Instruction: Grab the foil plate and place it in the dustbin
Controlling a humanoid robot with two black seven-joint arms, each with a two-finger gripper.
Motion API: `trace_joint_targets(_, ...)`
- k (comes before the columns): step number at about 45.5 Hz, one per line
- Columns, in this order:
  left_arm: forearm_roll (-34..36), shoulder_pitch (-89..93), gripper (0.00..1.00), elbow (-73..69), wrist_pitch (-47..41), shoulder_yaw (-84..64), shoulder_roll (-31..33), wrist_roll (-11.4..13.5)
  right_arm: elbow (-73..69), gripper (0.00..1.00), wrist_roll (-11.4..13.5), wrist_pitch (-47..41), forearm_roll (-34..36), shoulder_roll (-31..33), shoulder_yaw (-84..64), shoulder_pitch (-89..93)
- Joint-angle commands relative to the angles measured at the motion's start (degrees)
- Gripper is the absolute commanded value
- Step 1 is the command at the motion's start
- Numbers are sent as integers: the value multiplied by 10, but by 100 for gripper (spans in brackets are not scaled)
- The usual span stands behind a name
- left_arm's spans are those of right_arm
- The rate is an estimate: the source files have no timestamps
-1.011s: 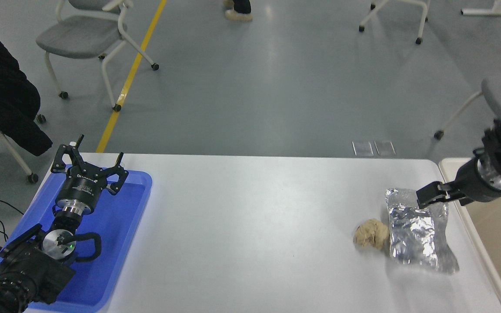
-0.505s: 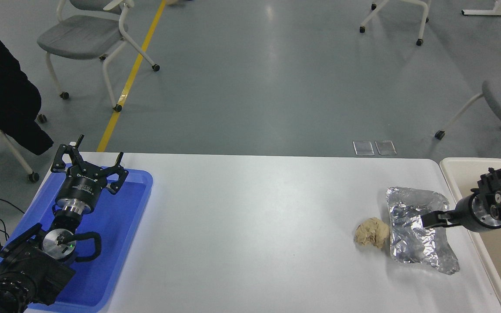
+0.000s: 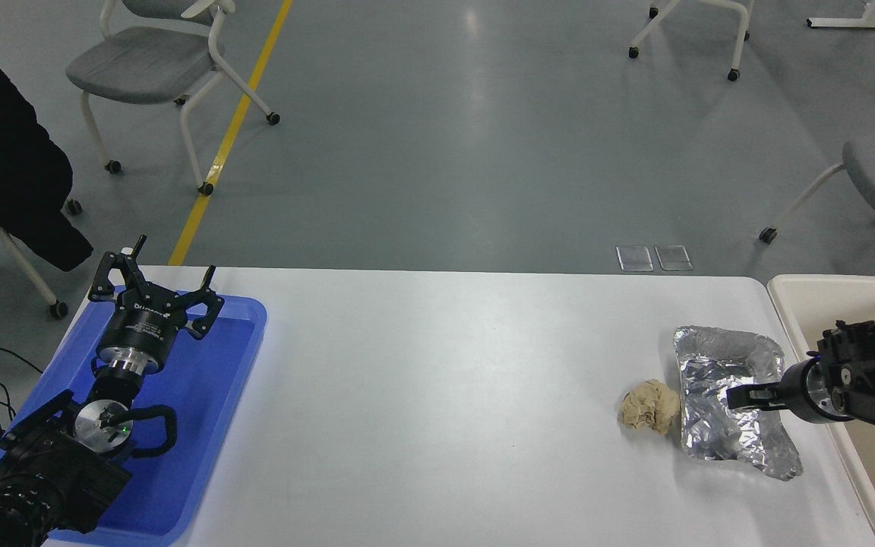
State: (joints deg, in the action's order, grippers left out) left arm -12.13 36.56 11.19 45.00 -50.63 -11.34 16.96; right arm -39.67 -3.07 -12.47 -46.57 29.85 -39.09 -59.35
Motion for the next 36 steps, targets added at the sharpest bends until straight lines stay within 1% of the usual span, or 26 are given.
trace_joint_targets(1, 0, 0, 100, 1, 0, 0, 0, 0, 10, 0, 3, 13, 1, -2, 21, 15)
trace_joint_targets(24, 0, 0, 100, 0, 0, 0, 0, 0, 18, 0, 1, 3, -2, 6, 29, -9)
trace_joint_targets(29, 0, 0, 100, 1, 0, 0, 0, 0, 7, 0, 1, -10, -7, 32, 25, -30)
trace_joint_targets(32, 0, 1, 100, 0, 0, 0, 0, 0, -13, 0, 1, -16, -18, 48, 24, -49)
trace_joint_targets(36, 0, 1, 100, 1, 0, 0, 0, 0, -48, 0, 3, -36, -43, 85, 20, -95)
